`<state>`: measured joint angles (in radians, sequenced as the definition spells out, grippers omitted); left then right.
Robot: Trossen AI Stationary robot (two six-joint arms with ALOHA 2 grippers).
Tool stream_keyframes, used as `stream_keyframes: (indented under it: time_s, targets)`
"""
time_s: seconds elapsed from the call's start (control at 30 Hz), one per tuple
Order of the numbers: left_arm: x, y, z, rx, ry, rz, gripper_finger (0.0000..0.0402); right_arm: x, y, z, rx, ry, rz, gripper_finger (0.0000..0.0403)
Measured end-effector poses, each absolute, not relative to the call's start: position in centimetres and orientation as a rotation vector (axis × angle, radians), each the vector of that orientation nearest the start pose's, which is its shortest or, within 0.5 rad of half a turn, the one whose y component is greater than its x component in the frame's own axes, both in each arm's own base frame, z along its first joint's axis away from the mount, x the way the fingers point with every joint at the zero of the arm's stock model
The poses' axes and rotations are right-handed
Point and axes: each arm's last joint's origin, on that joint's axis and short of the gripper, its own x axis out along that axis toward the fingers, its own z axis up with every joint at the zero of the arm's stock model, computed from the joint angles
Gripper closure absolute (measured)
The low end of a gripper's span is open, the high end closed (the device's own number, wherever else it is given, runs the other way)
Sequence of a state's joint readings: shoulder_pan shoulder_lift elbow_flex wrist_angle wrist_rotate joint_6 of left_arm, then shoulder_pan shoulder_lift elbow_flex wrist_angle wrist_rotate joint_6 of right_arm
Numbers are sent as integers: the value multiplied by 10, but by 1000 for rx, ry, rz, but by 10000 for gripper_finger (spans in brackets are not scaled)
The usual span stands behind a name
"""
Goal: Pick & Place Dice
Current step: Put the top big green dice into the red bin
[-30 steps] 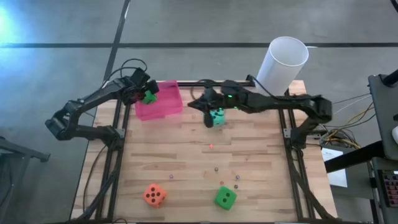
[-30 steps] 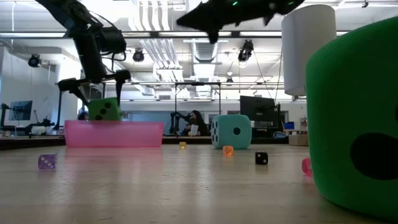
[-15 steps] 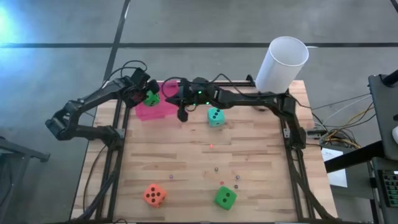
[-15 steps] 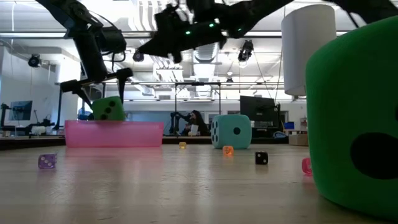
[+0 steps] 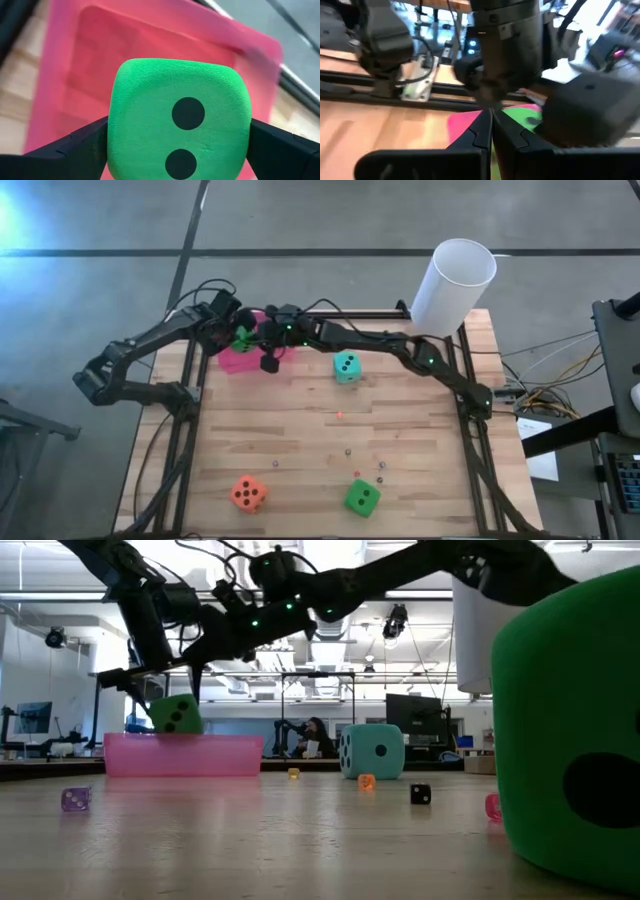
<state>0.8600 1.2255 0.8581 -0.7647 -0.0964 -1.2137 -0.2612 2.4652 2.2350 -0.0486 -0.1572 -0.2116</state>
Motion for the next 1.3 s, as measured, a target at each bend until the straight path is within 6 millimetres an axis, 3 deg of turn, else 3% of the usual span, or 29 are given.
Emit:
stream_keyframes:
  time_s: [0.57, 1.0, 1.3]
  targets:
    - [138, 172, 236, -1218, 625, 1324, 6, 557, -148, 240, -292, 355, -38, 394]
    - [136, 173, 237, -1162, 685, 1238, 4, 555, -153, 224, -485, 416, 12, 394]
    - [138, 172, 237, -1186, 690, 1187, 3, 553, -156, 217, -476, 415, 53, 394]
